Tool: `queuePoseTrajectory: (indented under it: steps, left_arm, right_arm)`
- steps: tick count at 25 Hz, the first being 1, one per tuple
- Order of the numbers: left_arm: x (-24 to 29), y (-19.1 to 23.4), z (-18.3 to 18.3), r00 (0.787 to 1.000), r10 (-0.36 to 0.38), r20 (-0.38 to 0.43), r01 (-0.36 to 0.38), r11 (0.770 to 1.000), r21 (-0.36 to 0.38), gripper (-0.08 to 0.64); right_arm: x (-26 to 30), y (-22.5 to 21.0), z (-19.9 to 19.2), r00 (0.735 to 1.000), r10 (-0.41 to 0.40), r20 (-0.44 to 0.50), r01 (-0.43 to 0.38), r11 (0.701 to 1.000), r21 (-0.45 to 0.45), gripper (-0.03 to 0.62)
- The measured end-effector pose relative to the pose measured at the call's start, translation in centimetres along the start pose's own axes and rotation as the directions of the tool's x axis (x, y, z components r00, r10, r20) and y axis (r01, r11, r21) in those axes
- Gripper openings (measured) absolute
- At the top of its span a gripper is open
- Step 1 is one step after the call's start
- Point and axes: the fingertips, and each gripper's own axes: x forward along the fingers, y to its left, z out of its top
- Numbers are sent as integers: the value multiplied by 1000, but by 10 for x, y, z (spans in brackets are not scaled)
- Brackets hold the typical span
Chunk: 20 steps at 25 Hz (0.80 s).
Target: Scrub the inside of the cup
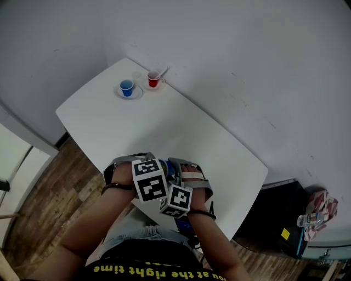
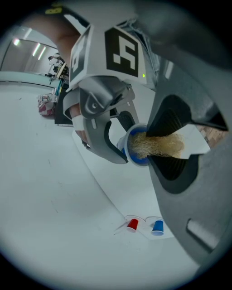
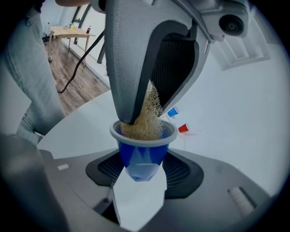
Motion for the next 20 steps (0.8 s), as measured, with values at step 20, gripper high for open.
queuePoseTrajectory:
  steps: [20]
  left_arm:
    - [-8, 9, -5, 999, -34, 15, 35, 999, -28, 121]
  right_arm:
    - [1, -6, -3, 1000, 4, 6, -4, 999, 46, 272]
